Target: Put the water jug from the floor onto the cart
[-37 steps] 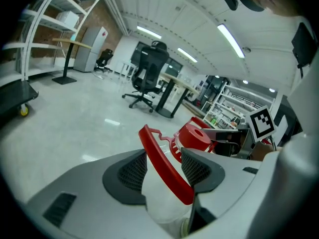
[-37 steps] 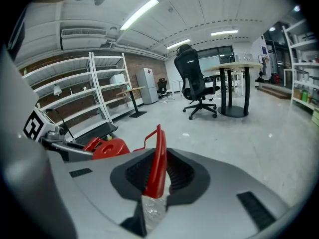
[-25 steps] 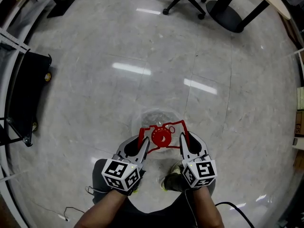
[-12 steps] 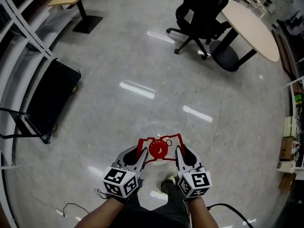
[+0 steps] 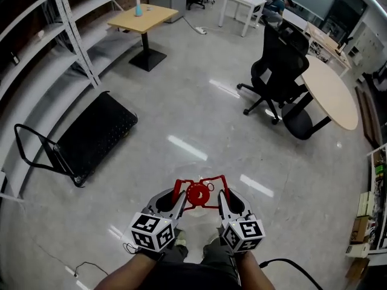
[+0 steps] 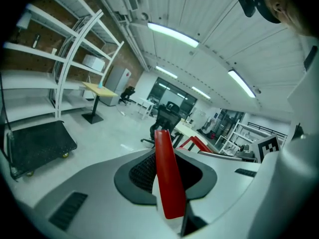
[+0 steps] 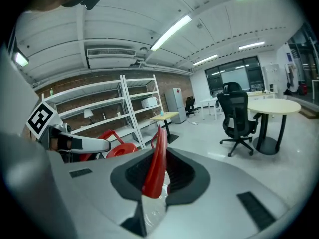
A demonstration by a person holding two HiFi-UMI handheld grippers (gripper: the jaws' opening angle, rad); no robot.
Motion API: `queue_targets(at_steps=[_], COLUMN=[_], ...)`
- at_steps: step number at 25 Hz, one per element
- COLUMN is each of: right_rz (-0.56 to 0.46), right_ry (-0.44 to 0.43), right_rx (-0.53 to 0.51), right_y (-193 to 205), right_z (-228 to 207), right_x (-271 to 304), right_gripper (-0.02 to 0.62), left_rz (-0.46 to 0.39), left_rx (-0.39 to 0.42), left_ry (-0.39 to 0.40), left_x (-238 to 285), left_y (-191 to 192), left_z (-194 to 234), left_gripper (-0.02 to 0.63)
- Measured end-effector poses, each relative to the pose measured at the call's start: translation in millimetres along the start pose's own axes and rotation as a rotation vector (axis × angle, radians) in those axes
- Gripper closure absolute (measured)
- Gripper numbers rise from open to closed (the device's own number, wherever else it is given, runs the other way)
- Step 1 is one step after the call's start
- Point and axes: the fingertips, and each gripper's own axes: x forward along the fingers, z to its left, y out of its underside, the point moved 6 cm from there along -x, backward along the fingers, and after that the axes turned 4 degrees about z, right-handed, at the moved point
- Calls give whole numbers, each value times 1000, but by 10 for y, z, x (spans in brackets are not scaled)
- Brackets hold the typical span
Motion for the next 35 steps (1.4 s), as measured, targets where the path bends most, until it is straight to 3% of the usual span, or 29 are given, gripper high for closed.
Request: queue_targets(at_steps=[11,23,29,35], right_rz=[58,220,205,175], right_ry=[-279,-548,-655,-684], right_rx=[-89,-191,-253,-285], right_y=[-420,-1021,-1509,-1843], right_z=[1114,2466,3391,4439], right_x=[1420,3988,5050,6158], right_gripper=[538,538,538,538], left_rz=[-120,-187,-272,-315], left_rx=[-96,-297,-322,-316], left_ry=[-233,-464,-561,-572], left_x=[-597,-688,-1002,-1362], left_y=[-614,-1585,-2291,-2922], left_z=[1309,3543,4621,5932], left_gripper=[531,531,531,531])
